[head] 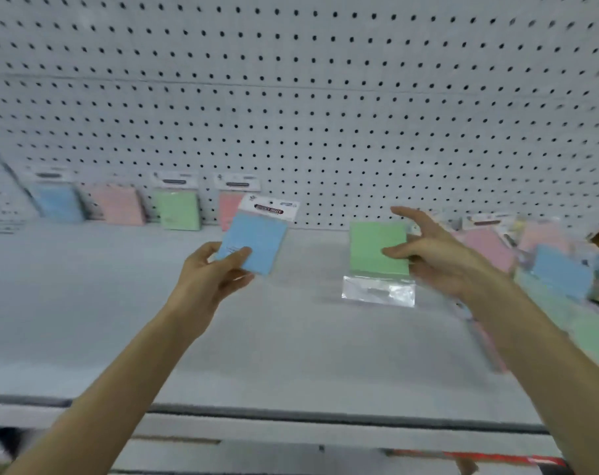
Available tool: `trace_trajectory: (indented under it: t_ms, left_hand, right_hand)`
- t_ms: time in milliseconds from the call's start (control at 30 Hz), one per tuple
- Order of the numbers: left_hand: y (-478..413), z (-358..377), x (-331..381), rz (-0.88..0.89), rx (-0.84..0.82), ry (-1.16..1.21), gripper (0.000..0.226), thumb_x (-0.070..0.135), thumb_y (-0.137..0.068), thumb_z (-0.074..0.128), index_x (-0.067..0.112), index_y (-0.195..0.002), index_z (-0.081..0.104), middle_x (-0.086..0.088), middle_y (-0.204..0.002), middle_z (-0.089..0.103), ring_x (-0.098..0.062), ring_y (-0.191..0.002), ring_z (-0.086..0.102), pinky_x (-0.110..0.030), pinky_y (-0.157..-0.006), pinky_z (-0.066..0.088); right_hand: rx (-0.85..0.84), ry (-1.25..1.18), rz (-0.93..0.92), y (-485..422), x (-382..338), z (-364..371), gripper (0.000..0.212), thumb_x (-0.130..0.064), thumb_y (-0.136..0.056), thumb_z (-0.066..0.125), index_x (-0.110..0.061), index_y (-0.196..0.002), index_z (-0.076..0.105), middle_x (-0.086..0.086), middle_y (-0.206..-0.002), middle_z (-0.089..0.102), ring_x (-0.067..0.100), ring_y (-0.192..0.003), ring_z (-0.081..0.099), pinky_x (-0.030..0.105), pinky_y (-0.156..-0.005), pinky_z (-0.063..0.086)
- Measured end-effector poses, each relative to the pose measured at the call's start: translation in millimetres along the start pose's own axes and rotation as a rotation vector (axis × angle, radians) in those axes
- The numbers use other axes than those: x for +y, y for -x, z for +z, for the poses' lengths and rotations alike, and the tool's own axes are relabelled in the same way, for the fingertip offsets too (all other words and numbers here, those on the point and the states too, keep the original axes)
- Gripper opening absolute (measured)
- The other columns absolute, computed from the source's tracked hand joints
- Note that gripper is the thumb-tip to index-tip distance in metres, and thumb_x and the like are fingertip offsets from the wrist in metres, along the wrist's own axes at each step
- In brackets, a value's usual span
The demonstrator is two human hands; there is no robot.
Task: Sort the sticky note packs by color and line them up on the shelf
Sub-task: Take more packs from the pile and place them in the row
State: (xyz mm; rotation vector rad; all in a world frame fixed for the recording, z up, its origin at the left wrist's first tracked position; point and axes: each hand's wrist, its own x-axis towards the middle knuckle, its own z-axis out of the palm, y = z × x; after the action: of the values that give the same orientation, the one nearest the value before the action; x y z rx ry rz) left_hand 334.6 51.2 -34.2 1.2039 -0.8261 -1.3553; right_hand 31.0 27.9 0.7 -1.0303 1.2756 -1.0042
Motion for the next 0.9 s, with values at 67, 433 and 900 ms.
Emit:
trace_trajectory:
  t_ms: [67, 433, 900]
  left_hand:
    - [-5, -57, 14, 0.013, 0.058, 0.030, 0.036, 0.007, -0.084, 0.066, -0.004, -0.116, 0.053, -0.014, -0.096, 0.068, -0.014, -0.071, 0.069, -0.019, -0.065, 0.055]
    - [-31, -255, 27, 0.059, 0.126, -0.134, 0.051, 0.004, -0.065, 0.077, 0.003, -0.110, 0.052, -0.021, -0.099, 0.070, -0.033, -0.084, 0.071, -0.031, -0.067, 0.059]
    - [-107, -289, 31, 0.202, 0.122, -0.269, 0.023, 0.000, -0.085, 0.064, 0.015, -0.091, 0.048, -0.016, -0.098, 0.065, -0.023, -0.078, 0.069, -0.023, -0.059, 0.056]
  right_hand:
    - [-0.042, -0.065, 0.045, -16, 1, 56, 0.056, 0.013, -0.079, 0.060, -0.024, -0.120, 0.054, 0.012, -0.100, 0.062, 0.023, -0.083, 0.064, 0.026, -0.055, 0.055]
    - [-0.101, -0.866, 0.299, -79, 52, 279, 0.026, 0.007, -0.081, 0.059, 0.006, -0.107, 0.059, 0.018, -0.102, 0.070, 0.025, -0.086, 0.071, 0.032, -0.065, 0.060]
    - [0.068, -1.013, 0.159, -117, 68, 351, 0.014, -0.005, -0.089, 0.057, -0.008, -0.103, 0.060, 0.005, -0.096, 0.067, 0.017, -0.087, 0.062, 0.027, -0.076, 0.051]
